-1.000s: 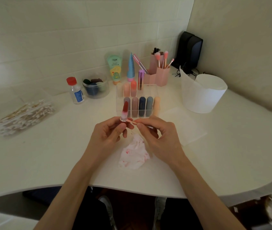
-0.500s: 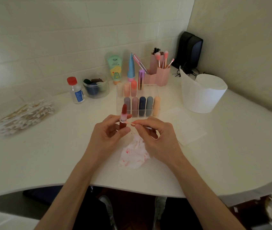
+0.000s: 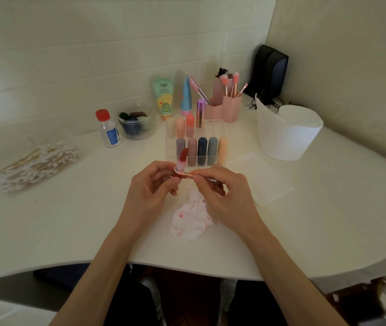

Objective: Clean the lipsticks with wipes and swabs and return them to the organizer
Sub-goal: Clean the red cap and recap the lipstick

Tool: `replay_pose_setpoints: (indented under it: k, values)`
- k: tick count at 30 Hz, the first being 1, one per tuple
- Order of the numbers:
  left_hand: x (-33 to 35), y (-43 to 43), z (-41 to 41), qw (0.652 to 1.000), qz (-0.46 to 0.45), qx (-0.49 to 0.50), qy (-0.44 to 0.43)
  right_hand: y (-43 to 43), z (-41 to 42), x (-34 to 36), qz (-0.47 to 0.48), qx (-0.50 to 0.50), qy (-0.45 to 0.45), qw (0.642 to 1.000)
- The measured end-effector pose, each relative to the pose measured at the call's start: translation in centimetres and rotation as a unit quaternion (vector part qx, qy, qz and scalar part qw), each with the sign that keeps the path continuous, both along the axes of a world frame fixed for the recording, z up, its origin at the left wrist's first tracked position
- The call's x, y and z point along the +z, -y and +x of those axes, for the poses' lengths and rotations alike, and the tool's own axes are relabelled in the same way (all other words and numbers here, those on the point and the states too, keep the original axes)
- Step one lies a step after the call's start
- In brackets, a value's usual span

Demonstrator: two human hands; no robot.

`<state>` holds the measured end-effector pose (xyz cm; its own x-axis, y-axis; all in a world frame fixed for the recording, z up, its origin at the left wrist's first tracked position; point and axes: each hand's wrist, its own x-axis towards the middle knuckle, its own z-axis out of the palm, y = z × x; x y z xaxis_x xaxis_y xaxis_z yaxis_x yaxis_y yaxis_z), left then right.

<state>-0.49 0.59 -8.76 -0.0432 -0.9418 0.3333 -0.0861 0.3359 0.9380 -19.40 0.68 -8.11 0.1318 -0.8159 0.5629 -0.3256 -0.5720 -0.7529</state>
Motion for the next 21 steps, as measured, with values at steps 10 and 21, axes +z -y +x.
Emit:
replay_pose_setpoints:
  k: [10, 21]
  values:
    - [0.20, -0.17, 0.02, 0.999, 0.001, -0.022, 0.045, 0.15, -0.32, -0.20, 0.015, -0.016, 0.004, 1.000]
    - [0.12, -0.28, -0.14, 0.997, 0.027, 0.013, 0.078, 0.10, -0.35, -0.45, 0.028, -0.024, -0.002, 0.999]
